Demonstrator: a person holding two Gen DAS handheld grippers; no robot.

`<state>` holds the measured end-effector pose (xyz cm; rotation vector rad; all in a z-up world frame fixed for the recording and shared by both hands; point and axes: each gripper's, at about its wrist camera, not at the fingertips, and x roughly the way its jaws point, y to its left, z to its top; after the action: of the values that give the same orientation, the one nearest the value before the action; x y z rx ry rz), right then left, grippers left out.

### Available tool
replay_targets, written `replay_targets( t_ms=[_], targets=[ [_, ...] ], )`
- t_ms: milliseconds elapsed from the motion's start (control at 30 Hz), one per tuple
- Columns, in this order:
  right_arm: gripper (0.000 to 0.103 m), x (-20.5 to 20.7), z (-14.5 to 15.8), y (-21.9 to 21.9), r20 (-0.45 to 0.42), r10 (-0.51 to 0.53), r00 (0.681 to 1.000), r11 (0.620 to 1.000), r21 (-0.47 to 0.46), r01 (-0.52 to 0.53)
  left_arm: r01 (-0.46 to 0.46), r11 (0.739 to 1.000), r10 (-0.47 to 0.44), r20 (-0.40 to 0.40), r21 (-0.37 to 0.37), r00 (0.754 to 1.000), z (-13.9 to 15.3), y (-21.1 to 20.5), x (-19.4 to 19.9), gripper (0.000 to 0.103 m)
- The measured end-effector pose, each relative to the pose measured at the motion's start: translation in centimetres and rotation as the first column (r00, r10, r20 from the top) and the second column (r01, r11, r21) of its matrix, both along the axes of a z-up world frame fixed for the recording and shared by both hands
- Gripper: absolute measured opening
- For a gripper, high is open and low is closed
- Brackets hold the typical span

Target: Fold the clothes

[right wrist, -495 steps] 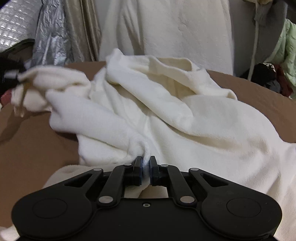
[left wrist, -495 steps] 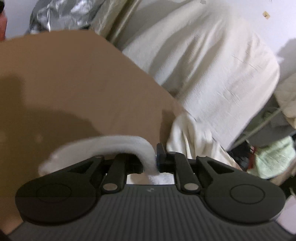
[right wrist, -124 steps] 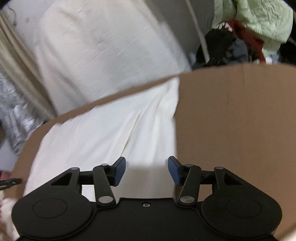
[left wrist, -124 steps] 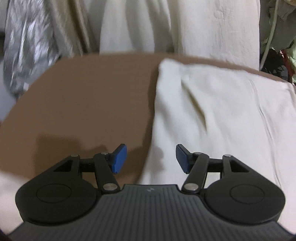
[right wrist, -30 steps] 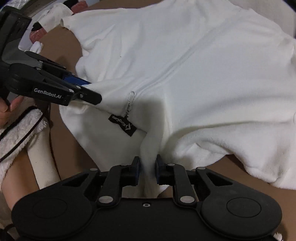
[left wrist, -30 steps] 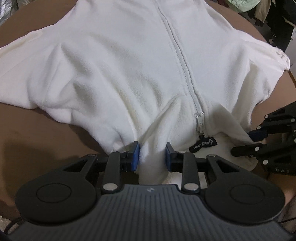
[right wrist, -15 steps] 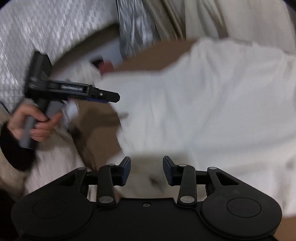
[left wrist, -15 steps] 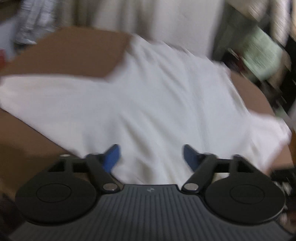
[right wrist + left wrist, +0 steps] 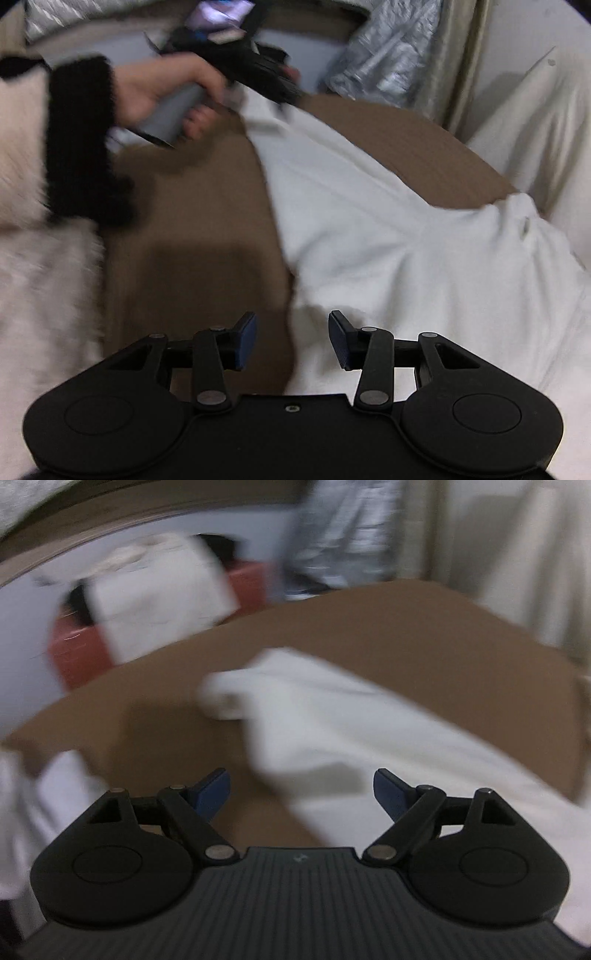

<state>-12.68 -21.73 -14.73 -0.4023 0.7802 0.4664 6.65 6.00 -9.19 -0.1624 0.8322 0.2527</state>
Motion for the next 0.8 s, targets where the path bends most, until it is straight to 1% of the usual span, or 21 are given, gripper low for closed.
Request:
replay_targets(
  t_ms=[33,67,100,133,200,267,300,333,367,400,433,467,500,533,567,600,667,733,800],
  targets=[
    [0.048,0.4,-0.6,0.3,-0.011,-0.015,1.0,1.0,-0.023,0.015,-0.035,0.999,0.035,0.005,-0.009,0.999,-0.4,1.1,1.0,0.083],
    [0.048,0.8,-1.0,0.4,-0.028,-0.021,0.999,0.999,-0.038,0.02,-0.028,0.996,0.029,0.011,-0.086,1.0,-0.7,2.1,1.5,0.085],
    [0.048,1.2,-1.5,0.7,-0.037,-0.021,0.999,0.999,-0.051,0.019,-0.017,0.987,0.02,0.016,-0.158,1.0,-1.1,3.0,2.0,0.085],
    [0.048,1.4,-1.9,1.0,-0.036,-0.02,0.999,0.998,-0.057,0.018,0.003,0.976,0.001,0.019,-0.218,1.0,-1.6,3.6,2.6,0.085],
    [0.05,1.4,-2.3,0.5,-0.031,-0.024,0.999,0.998,-0.051,0.022,0.04,0.945,-0.034,0.025,-0.324,0.999,-2.8,4.7,3.6,0.086],
    [0.053,2.0,-2.4,0.3,-0.034,-0.039,0.999,0.999,-0.033,0.038,0.044,0.939,-0.036,0.03,-0.34,0.999,-4.3,5.2,4.3,0.086],
    [0.054,2.3,-2.5,0.4,-0.036,-0.049,0.998,0.999,-0.024,0.048,0.048,0.939,-0.031,0.055,-0.342,0.998,-4.8,5.2,4.7,0.085],
    [0.054,2.5,-2.6,0.7,-0.034,-0.056,0.998,0.998,-0.027,0.055,0.058,0.939,-0.037,0.069,-0.339,0.997,-5.2,5.2,5.1,0.08],
    [0.051,2.7,-2.7,0.9,-0.032,-0.063,0.998,0.998,-0.031,0.062,0.085,0.942,-0.073,0.048,-0.326,0.996,-5.4,4.9,5.9,0.039],
    [0.02,2.8,-2.8,1.1,-0.031,-0.07,0.997,0.997,-0.034,0.069,0.106,0.947,-0.101,0.032,-0.304,0.994,-5.3,4.6,6.5,0.005],
    [0.011,2.9,-2.8,1.3,-0.017,-0.078,0.997,0.996,-0.04,0.077,0.109,0.96,-0.103,0.035,-0.257,0.994,-4.4,4.0,7.0,0.005],
    [0.011,2.9,-2.3,1.2,0.013,-0.085,0.996,0.996,-0.034,0.086,0.112,0.972,-0.106,0.038,-0.209,0.994,-3.5,3.4,7.4,0.004],
    [0.011,2.8,-1.6,0.9,0.019,-0.083,0.996,0.997,0.013,0.082,0.113,0.981,-0.106,0.052,-0.161,0.993,-2.5,2.8,7.7,0.004],
    [0.011,2.8,-0.9,0.6,0.026,-0.08,0.996,0.995,0.06,0.078,0.103,0.986,-0.091,0.096,-0.131,0.991,-1.3,2.7,7.6,0.004],
    [0.011,2.7,-0.5,0.5,0.025,-0.078,0.997,0.992,0.098,0.076,0.084,0.986,-0.064,0.138,-0.147,0.988,-0.1,3.1,7.6,0.004],
    [0.011,2.8,-0.7,0.6,0.009,-0.078,0.997,0.99,0.118,0.076,0.062,0.984,-0.032,0.178,-0.166,0.984,0.9,3.6,7.6,0.004],
    [0.011,2.9,-1.2,0.9,-0.025,-0.076,0.997,0.984,0.157,0.078,0.006,0.977,0.045,0.236,-0.212,0.971,2.0,5.1,7.9,0.004],
    [0.012,3.1,-1.6,1.1,-0.058,-0.072,0.996,0.977,0.196,0.082,-0.004,0.973,0.066,0.26,-0.231,0.963,2.0,5.6,8.5,0.004],
    [0.012,3.2,-2.0,1.4,-0.091,-0.067,0.994,0.968,0.235,0.086,0.002,0.972,0.06,0.253,-0.235,0.966,1.4,5.3,8.6,0.004]
  ],
)
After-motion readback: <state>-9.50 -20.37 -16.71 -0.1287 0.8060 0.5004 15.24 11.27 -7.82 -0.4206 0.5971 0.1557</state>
